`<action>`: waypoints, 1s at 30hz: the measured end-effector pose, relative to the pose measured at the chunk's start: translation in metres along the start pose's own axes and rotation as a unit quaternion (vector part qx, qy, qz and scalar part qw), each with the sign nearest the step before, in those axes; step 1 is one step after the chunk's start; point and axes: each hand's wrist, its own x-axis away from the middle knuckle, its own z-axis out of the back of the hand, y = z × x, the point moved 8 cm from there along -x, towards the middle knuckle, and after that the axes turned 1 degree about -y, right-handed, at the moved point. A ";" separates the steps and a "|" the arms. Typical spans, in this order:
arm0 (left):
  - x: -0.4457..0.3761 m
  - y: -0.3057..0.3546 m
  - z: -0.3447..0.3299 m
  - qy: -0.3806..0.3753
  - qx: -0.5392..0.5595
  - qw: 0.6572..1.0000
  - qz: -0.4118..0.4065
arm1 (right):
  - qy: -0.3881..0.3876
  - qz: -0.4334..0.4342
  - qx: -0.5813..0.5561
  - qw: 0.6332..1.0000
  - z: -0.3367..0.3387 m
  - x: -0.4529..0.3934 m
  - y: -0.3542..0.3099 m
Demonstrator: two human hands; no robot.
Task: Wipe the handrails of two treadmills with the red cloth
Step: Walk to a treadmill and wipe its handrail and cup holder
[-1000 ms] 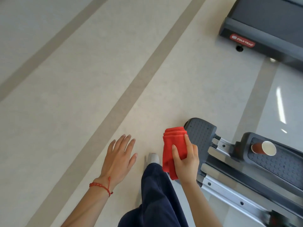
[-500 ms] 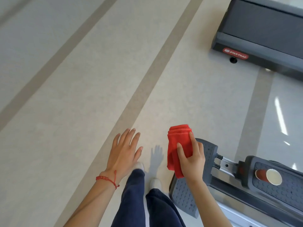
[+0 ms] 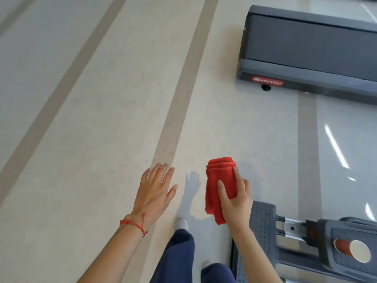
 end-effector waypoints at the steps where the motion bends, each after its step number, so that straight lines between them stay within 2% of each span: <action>1: -0.014 -0.003 0.003 0.002 -0.002 1.000 -0.010 | 0.008 -0.001 -0.004 1.000 -0.003 -0.010 -0.007; 13: -0.181 0.003 0.009 -0.019 -0.007 0.998 -0.057 | 0.067 -0.010 -0.024 0.997 0.007 -0.152 -0.042; 22: -0.339 0.055 0.030 -0.011 0.004 0.995 -0.103 | 0.092 -0.029 -0.023 0.995 0.051 -0.292 -0.056; 30: -0.446 0.095 0.049 -0.010 0.009 0.989 -0.150 | 0.133 -0.050 -0.014 0.990 0.083 -0.376 -0.072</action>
